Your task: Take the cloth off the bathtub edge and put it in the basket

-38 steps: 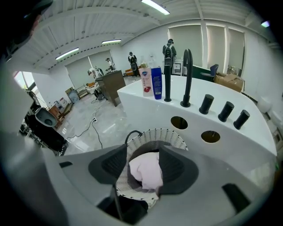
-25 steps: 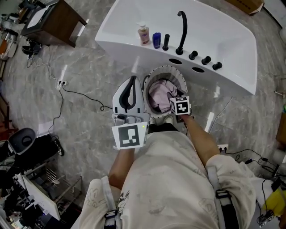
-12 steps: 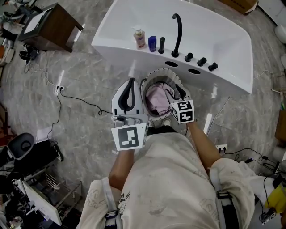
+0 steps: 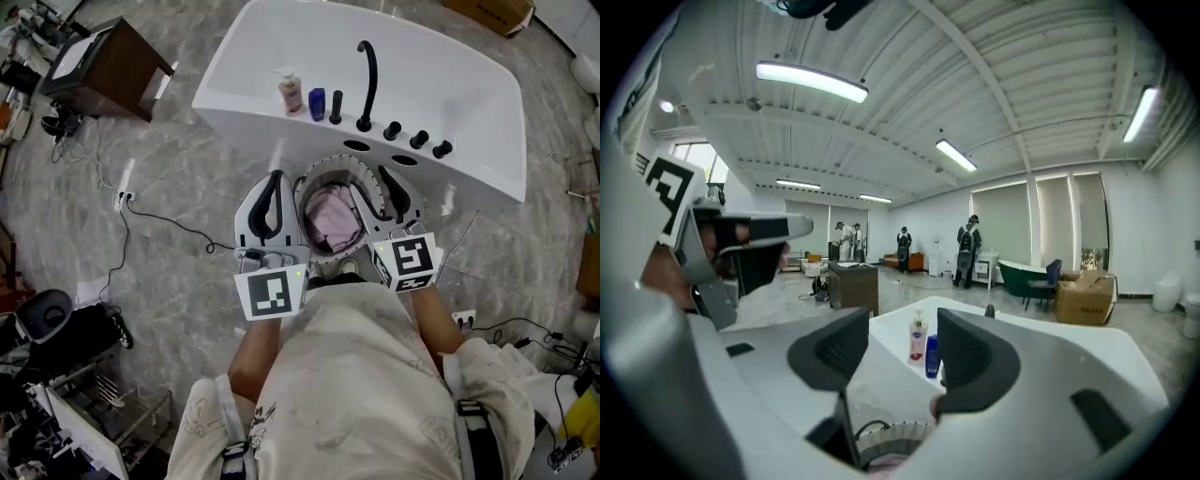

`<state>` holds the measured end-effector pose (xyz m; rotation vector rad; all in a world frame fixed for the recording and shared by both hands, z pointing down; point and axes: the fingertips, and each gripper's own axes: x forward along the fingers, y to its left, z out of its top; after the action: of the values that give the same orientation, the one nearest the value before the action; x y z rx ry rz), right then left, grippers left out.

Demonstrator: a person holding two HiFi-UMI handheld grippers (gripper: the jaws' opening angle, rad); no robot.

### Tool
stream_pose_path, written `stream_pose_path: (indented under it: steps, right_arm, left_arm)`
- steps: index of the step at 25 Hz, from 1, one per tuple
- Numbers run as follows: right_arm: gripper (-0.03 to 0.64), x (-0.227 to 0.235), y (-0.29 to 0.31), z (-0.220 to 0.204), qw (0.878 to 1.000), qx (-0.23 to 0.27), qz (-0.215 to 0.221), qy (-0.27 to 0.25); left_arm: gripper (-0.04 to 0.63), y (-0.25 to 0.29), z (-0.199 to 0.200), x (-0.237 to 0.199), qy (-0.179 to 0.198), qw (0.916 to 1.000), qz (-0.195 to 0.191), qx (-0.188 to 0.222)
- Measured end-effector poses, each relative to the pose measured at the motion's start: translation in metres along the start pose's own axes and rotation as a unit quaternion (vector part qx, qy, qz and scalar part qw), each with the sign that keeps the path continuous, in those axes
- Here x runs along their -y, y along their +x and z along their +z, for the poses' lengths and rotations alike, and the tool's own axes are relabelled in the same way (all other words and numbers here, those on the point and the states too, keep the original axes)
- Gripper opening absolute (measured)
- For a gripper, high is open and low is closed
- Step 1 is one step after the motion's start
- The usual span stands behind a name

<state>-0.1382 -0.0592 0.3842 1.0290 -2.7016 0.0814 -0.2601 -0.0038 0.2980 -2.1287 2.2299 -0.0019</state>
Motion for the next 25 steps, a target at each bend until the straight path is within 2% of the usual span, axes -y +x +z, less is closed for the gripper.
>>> stream_pose_path:
  steps: [4, 6, 8, 18, 21, 24, 25]
  right_arm:
    - [0.213, 0.004, -0.017, 0.051, 0.997, 0.069, -0.019, -0.024]
    - [0.213, 0.008, -0.028, 0.076, 0.991, 0.123, -0.040, -0.026]
    - [0.212, 0.009, -0.032, 0.089, 0.987, 0.149, -0.049, -0.026]
    - [0.205, 0.011, -0.024, 0.087, 0.988, 0.143, -0.055, -0.026]
    - [0.125, 0.017, -0.027, 0.086, 0.986, 0.146, -0.076, -0.025]
    - [-0.002, 0.026, -0.029, 0.083, 0.984, 0.146, -0.101, -0.023]
    - [-0.011, 0.028, -0.029, 0.082, 0.984, 0.145, -0.104, -0.021]
  left_arm:
    - [0.003, -0.002, 0.004, -0.003, 0.005, 1.0000, 0.002, 0.008]
    - [0.003, -0.003, 0.006, -0.006, 0.007, 0.9999, 0.004, 0.014]
    - [0.003, -0.005, 0.005, -0.010, 0.010, 0.9998, 0.008, 0.012]
    - [0.003, -0.006, 0.012, -0.019, 0.015, 0.9997, 0.018, 0.010]
    - [0.003, -0.006, 0.012, -0.016, 0.013, 0.9997, 0.013, 0.016]
    - [0.003, -0.003, 0.012, -0.013, 0.015, 0.9997, 0.010, 0.017]
    - [0.003, -0.003, 0.012, -0.012, 0.015, 0.9997, 0.009, 0.017]
